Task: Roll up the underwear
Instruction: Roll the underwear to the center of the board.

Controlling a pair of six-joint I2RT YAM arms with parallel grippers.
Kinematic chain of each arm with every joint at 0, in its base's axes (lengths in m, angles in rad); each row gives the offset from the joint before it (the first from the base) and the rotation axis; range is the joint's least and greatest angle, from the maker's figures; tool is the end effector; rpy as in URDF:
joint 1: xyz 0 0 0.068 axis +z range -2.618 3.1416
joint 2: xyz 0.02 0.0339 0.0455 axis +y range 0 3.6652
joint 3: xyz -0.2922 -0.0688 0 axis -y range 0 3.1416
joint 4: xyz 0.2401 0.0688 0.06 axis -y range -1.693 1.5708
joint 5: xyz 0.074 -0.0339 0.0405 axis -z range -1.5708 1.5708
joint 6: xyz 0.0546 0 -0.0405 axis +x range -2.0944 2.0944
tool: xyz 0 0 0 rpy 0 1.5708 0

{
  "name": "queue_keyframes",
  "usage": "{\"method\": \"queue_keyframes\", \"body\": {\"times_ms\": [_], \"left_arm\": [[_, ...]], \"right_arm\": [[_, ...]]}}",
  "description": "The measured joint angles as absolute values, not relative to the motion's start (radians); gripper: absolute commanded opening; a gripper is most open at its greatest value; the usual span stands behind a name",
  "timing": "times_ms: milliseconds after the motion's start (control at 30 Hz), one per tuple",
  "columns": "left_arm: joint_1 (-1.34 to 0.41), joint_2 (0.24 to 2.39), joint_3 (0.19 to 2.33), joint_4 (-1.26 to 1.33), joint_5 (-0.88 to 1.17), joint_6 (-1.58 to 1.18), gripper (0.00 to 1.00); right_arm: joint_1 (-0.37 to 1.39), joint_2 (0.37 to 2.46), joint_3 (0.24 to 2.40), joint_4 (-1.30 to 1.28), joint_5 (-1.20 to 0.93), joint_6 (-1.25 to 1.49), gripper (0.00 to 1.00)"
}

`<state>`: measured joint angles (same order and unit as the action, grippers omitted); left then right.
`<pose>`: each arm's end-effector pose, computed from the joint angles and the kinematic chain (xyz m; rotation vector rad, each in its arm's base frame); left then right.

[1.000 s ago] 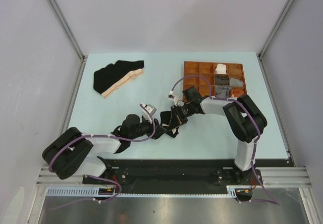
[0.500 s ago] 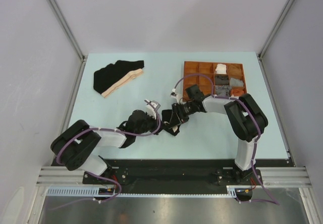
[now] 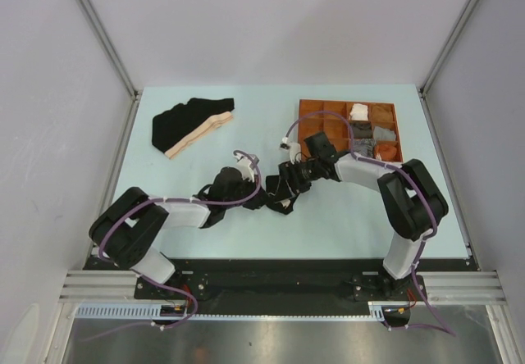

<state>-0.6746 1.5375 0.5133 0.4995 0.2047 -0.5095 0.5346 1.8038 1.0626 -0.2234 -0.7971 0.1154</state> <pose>0.2247 -0.1939 0.1678 0.3139 2.2000 -0.9029 0.2976 0.2216 0.1878 -0.8549 2.4128 1.2661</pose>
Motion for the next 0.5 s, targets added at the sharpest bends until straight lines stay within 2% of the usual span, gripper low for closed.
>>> {"method": "queue_keyframes", "body": {"times_ms": [500], "left_arm": [[-0.628, 1.571, 0.544, 0.474, 0.271, -0.588, 0.00]], "right_arm": [[0.719, 1.722, 1.062, -0.258, -0.410, 0.005, 0.65]]}}
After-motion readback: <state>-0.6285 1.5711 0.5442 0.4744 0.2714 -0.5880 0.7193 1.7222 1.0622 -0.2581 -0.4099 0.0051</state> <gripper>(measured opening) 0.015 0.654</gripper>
